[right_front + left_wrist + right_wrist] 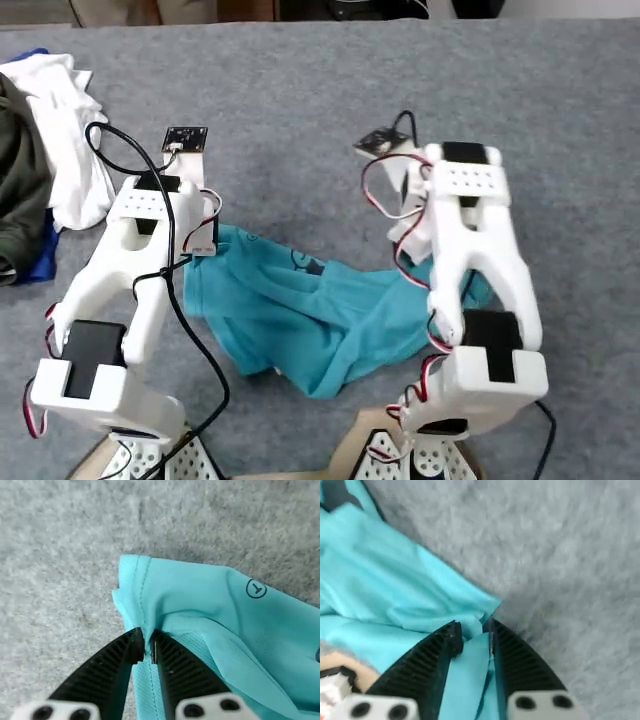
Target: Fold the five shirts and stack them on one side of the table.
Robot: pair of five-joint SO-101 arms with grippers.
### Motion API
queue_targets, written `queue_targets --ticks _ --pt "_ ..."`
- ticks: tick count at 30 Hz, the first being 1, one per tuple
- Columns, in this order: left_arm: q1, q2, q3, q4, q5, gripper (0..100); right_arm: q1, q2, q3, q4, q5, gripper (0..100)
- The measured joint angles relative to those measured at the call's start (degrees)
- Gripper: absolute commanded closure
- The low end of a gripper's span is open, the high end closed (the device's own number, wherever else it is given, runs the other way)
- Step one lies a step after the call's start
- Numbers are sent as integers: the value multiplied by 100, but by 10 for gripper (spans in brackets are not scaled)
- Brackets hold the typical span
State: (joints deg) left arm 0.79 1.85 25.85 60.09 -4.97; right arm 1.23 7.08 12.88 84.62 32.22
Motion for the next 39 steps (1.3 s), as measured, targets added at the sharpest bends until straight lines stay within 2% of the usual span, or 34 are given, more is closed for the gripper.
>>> queue_targets --ticks 7,15,19,23,26,33,39 --pt "0 18 0 0 0 981 484 0 0 835 202 987" --pt "0 18 0 0 0 981 1380 -158 53 1591 703 992" --pt "0 18 0 0 0 981 1732 -870 756 1609 1108 992" --pt "0 18 0 0 0 981 1767 -1837 1899 1609 1468 991" --pt "0 18 0 0 0 981 1864 -2611 2541 1609 1749 977" --pt "0 18 0 0 0 981 2057 -3991 2664 1609 2180 884" --pt "0 18 0 0 0 981 2031 -4527 1653 1644 1301 793"
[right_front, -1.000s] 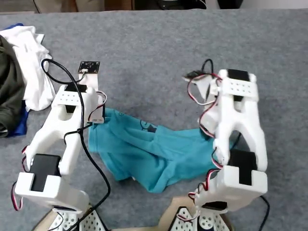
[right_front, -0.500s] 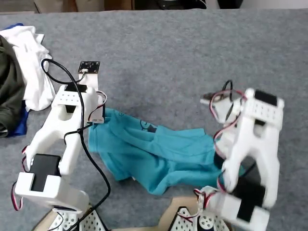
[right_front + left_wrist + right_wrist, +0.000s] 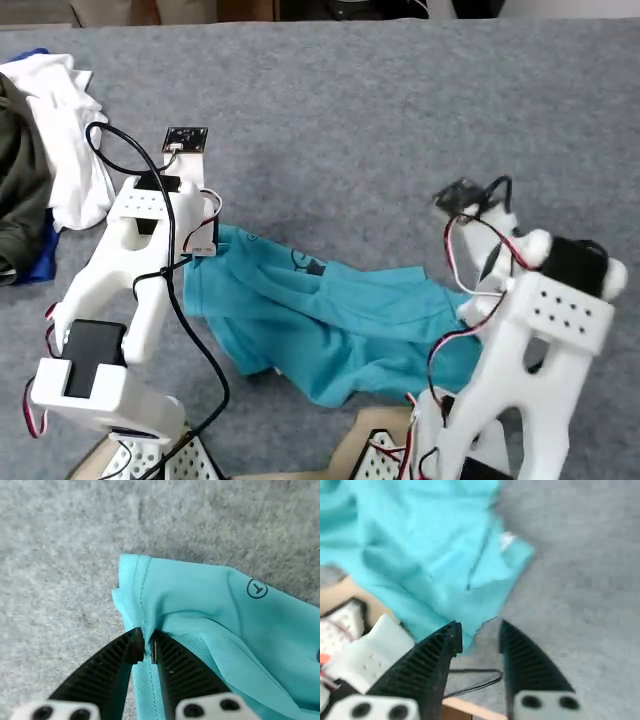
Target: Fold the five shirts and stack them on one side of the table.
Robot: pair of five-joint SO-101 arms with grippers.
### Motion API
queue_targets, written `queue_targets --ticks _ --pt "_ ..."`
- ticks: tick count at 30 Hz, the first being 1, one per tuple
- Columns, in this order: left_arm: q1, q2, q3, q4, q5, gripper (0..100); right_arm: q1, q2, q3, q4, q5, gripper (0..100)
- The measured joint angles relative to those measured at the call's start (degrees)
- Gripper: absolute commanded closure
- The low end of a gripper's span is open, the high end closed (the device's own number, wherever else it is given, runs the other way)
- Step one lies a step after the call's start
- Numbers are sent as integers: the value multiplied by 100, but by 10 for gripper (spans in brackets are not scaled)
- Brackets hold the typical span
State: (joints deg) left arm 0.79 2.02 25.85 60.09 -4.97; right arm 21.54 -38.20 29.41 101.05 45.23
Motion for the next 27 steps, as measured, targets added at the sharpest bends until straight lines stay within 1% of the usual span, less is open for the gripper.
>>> queue_targets --ticks 3,7,12,19,22,27 --pt "0 0 0 0 0 981 -325 167 -176 0 -343 789" --pt "0 0 0 0 0 981 -835 905 -229 -62 -730 789" --pt "0 0 0 0 0 981 -1371 2013 -334 -747 -993 789" --pt "0 0 -18 0 0 981 -1556 3429 -1002 -1415 -1037 789" --pt "0 0 -18 0 0 981 -1653 4000 -1231 -1495 -1037 789" --pt "0 0 -18 0 0 981 -1881 4888 -1345 -1732 -1248 789"
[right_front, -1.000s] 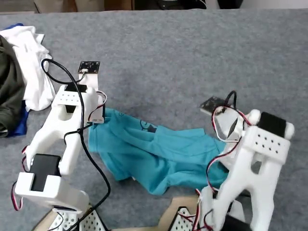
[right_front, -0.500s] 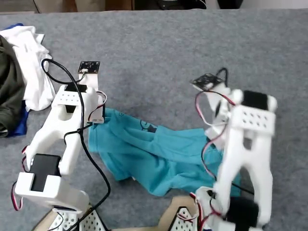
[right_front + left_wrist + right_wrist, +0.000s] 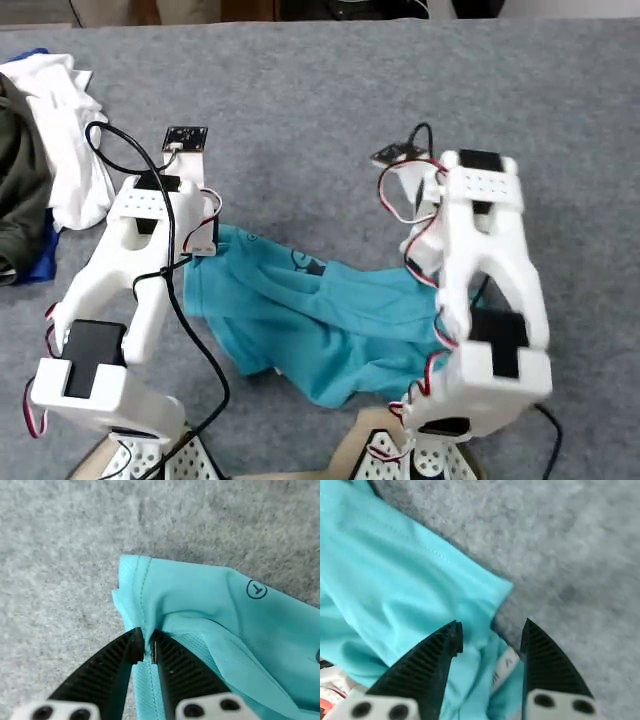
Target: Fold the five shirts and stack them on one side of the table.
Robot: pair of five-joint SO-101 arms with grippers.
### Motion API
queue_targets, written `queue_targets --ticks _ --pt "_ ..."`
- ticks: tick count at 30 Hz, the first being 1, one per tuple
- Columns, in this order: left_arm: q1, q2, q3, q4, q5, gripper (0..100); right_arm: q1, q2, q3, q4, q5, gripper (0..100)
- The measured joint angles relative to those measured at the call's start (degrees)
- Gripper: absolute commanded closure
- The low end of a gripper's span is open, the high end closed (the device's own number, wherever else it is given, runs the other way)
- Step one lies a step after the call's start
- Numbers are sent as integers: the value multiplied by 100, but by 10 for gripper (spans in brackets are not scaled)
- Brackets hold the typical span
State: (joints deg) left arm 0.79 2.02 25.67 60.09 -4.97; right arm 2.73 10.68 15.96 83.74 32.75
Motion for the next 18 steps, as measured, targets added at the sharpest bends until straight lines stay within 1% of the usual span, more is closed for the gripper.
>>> queue_targets --ticks 7,13,15,18 --pt "0 0 0 0 0 981 -167 791 -9 -343 -97 789" --pt "0 0 0 0 0 981 -158 1081 -316 -281 -114 793" --pt "0 0 0 0 0 981 -158 1152 -431 -193 -114 829" --pt "0 0 0 0 0 981 -149 1187 -519 -114 -114 915"
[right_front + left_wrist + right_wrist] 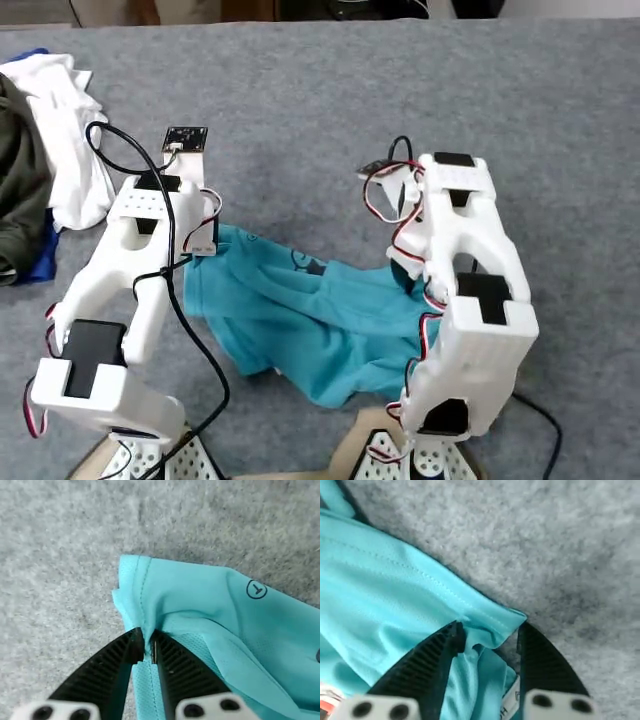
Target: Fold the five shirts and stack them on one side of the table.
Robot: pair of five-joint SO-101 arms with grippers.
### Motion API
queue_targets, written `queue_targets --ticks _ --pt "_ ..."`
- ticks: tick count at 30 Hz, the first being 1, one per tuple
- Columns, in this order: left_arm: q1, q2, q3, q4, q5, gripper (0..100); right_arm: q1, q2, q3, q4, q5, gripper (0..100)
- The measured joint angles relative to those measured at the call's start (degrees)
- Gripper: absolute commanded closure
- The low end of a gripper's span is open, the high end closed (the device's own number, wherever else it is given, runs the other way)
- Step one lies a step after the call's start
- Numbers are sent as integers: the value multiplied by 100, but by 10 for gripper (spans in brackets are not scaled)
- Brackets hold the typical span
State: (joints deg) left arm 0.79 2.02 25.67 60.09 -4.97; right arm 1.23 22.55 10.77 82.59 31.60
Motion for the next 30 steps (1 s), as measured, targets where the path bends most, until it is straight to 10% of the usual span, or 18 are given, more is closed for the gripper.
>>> queue_targets --ticks 17,30 --pt "0 0 -26 18 0 981 -9 -519 -615 844 0 993" --pt "0 9 -2110 1881 0 981 -9 -3270 -1327 1196 -431 993"
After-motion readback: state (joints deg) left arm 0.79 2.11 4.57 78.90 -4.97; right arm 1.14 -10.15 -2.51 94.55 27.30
